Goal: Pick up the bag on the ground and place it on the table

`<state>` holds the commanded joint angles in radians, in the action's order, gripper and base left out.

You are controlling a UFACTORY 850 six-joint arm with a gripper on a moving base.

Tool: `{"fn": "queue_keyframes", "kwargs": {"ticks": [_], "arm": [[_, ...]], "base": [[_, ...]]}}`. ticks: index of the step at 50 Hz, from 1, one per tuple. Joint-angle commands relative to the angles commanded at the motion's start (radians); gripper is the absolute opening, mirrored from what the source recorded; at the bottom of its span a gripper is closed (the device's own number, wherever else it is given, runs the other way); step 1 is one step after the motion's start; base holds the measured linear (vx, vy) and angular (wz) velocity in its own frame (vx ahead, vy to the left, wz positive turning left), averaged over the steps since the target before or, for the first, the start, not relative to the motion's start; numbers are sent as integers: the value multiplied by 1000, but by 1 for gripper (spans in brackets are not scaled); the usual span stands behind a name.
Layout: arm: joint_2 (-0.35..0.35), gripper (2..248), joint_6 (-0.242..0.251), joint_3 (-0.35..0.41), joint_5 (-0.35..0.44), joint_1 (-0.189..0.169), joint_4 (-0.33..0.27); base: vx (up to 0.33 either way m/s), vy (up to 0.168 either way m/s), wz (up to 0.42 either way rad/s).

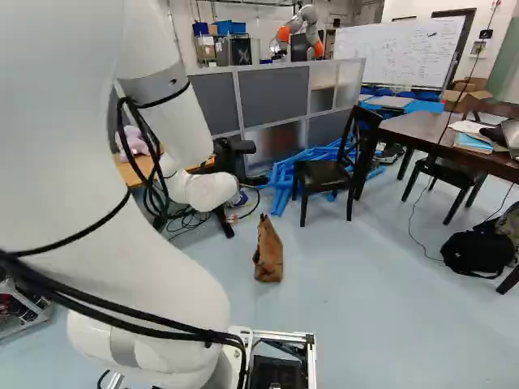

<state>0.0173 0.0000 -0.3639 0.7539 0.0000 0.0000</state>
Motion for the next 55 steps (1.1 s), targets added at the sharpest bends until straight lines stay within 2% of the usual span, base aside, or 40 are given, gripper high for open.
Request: {"fn": "queue_keyframes", "kwargs": {"ticks": [20,55], "arm": [[99,247,0,-106,-90,0,-11],[260,247,0,-289,-218,0,-71]], "base": [[0,0,0],[0,0,0]]}}
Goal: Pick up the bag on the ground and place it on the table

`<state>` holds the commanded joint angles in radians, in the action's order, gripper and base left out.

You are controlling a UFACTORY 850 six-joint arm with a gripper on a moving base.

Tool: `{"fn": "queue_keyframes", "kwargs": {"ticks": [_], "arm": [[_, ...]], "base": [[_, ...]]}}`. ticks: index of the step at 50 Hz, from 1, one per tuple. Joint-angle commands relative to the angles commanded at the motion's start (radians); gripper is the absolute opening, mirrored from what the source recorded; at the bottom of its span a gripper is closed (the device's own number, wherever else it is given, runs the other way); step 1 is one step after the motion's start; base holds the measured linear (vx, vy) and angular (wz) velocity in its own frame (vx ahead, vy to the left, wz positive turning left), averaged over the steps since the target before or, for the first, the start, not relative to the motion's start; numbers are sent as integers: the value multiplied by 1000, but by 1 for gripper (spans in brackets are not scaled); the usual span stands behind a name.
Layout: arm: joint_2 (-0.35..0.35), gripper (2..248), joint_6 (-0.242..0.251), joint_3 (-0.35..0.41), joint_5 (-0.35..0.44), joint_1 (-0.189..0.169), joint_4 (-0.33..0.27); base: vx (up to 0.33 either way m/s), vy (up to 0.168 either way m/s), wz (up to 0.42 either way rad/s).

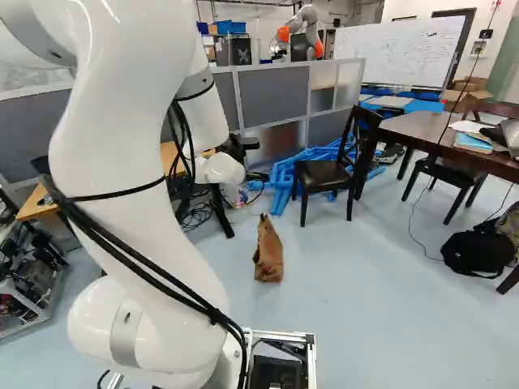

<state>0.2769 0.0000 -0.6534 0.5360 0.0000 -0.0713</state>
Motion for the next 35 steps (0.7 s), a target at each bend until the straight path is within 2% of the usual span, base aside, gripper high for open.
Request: {"fn": "queue_keyframes", "kwargs": {"ticks": [35], "arm": [[240,247,0,-216,-125,0,-61]], "base": [[0,0,0]]}}
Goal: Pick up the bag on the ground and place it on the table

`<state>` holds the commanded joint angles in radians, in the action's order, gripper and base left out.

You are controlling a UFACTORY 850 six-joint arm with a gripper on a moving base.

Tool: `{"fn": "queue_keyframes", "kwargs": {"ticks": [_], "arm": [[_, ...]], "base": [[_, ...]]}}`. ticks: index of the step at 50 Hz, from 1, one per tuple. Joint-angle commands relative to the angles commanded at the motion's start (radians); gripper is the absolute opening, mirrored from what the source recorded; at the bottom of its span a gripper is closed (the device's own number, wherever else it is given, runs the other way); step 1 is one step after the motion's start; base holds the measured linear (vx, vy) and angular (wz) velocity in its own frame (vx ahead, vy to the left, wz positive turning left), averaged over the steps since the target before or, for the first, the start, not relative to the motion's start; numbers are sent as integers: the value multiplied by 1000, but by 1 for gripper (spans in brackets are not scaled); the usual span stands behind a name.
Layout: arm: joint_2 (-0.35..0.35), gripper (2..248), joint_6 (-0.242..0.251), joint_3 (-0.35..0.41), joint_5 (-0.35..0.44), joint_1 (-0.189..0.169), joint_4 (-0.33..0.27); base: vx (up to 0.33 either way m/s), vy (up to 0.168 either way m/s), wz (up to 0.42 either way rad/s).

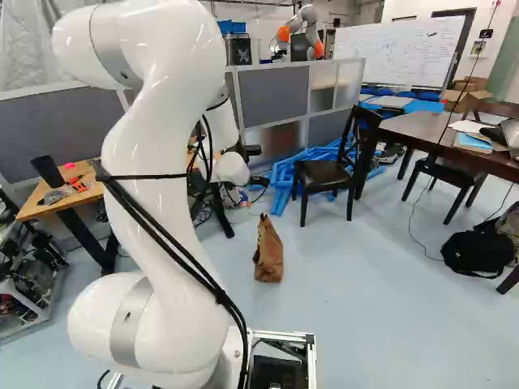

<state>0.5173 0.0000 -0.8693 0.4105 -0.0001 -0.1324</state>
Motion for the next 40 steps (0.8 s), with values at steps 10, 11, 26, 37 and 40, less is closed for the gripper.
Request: {"fn": "queue_keyframes", "kwargs": {"ticks": [10,11,26,37,40], "arm": [[65,247,0,-62,-36,0,-14],[72,247,0,-68,-39,0,-15],[168,247,0,-163,-94,0,-36],[236,247,0,-232,-133,0,-51],[254,247,0,-252,-144,0,-55]], "base": [[0,0,0],[0,0,0],[0,0,0],[0,0,0],[0,0,0]]}}
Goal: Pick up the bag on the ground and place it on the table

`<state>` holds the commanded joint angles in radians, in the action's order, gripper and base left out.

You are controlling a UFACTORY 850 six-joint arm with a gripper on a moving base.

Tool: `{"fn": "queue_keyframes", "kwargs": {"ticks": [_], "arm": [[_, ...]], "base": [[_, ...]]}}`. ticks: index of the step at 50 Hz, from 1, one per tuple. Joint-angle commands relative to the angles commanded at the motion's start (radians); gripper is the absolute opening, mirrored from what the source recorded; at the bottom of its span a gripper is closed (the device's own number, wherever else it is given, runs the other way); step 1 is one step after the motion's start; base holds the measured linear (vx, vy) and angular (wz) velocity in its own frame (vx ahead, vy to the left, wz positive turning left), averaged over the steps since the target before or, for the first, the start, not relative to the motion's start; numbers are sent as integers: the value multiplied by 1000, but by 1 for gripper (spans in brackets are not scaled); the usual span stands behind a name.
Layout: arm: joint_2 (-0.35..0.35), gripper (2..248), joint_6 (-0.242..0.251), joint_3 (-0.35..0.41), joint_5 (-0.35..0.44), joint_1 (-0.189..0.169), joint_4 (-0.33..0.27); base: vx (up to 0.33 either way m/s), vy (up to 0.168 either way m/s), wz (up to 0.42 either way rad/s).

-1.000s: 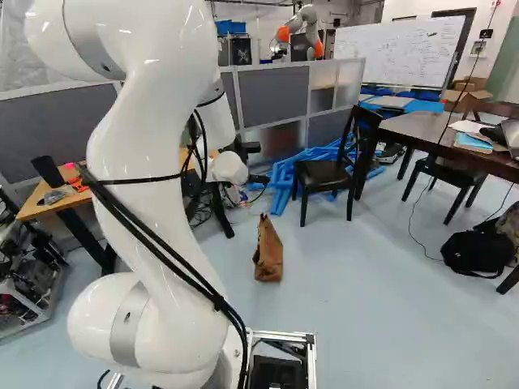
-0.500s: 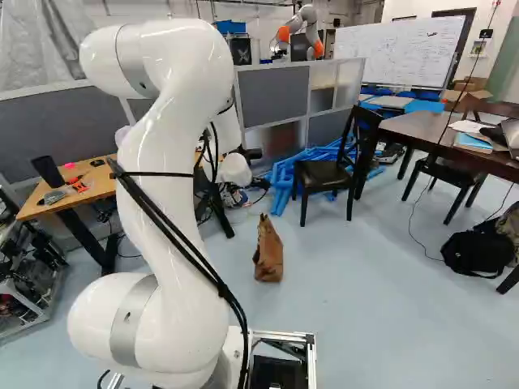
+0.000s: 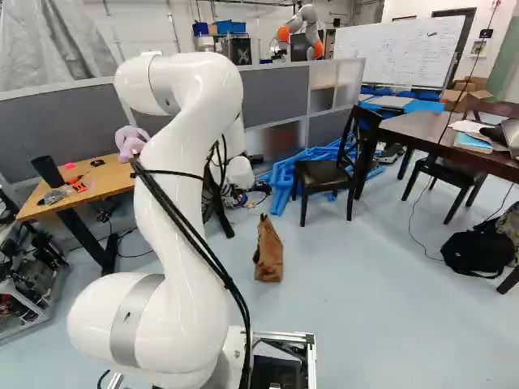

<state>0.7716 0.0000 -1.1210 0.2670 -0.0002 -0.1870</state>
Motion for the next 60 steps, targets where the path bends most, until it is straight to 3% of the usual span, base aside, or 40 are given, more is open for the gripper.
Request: {"fn": "queue_keyframes", "kwargs": {"ticks": [21,60], "arm": [[116,247,0,-118,-84,-5,-20],[253,247,0,-214,-275,-11,-20]], "base": [[0,0,0],[0,0,0]]}}
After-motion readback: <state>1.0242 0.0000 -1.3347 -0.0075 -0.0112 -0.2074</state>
